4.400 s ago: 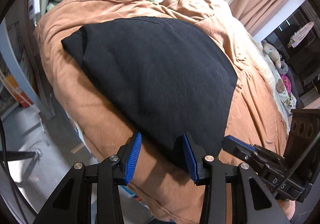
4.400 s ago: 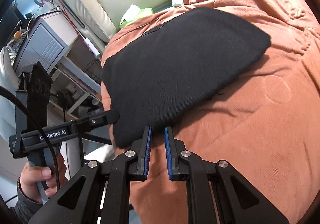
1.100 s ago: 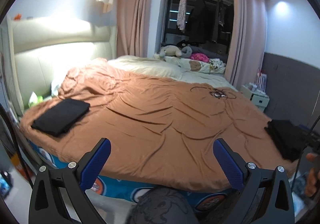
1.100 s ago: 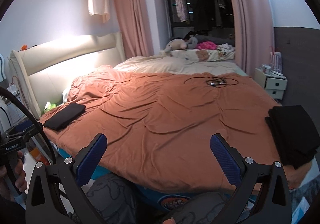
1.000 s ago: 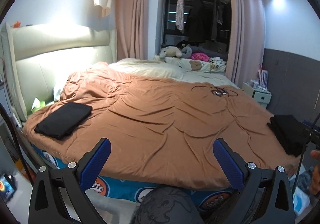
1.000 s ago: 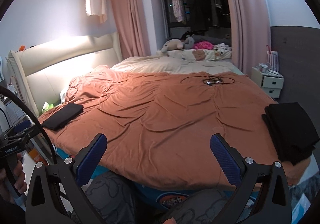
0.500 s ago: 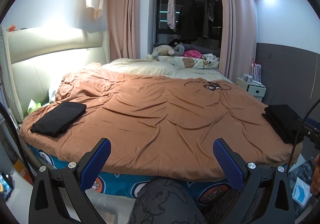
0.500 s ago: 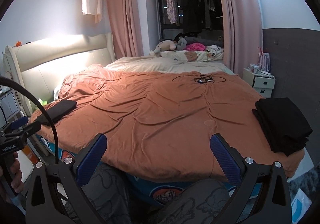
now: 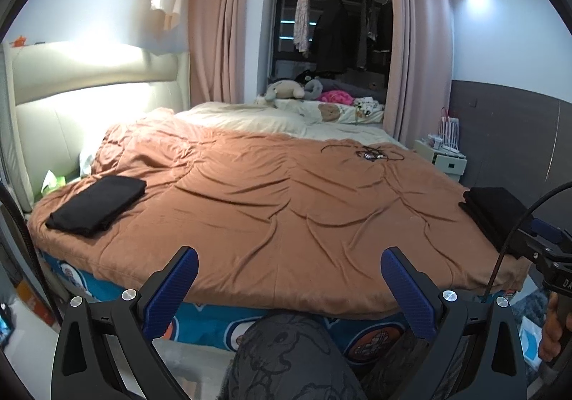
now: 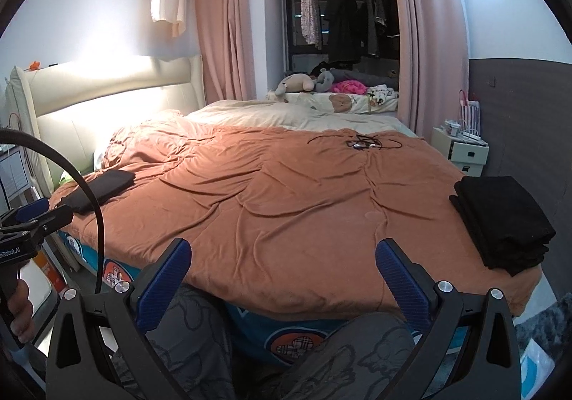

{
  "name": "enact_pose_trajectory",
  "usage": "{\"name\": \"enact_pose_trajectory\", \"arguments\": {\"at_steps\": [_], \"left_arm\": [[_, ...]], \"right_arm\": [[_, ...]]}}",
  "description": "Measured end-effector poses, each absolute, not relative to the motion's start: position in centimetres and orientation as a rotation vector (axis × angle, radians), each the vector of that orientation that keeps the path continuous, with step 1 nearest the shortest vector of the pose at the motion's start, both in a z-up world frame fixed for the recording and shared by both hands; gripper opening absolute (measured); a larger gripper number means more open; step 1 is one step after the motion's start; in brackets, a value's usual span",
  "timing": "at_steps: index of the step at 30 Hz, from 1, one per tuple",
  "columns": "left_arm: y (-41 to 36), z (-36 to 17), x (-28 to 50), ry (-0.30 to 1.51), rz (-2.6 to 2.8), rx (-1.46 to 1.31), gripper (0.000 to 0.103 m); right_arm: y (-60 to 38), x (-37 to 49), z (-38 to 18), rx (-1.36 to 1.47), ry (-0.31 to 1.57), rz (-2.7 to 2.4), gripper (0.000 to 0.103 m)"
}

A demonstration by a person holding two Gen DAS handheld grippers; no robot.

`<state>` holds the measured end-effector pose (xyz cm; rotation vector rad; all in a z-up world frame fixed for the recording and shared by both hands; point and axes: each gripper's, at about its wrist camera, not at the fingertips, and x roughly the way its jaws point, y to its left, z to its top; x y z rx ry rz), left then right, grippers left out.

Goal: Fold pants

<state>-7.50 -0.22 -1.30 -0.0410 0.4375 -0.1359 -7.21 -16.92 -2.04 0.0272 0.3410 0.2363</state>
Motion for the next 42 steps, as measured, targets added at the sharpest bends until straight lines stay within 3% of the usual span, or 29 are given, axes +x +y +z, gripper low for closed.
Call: {"name": "enact_pose_trajectory", "arguments": {"at_steps": [42], "left_arm": [[0.0, -2.5, -7.3, 0.476, -0.097, -0.047, 0.103]], "right_arm": [[-17.6, -7.3, -1.9, 0.059, 0.377, 0.244, 0.103]]}}
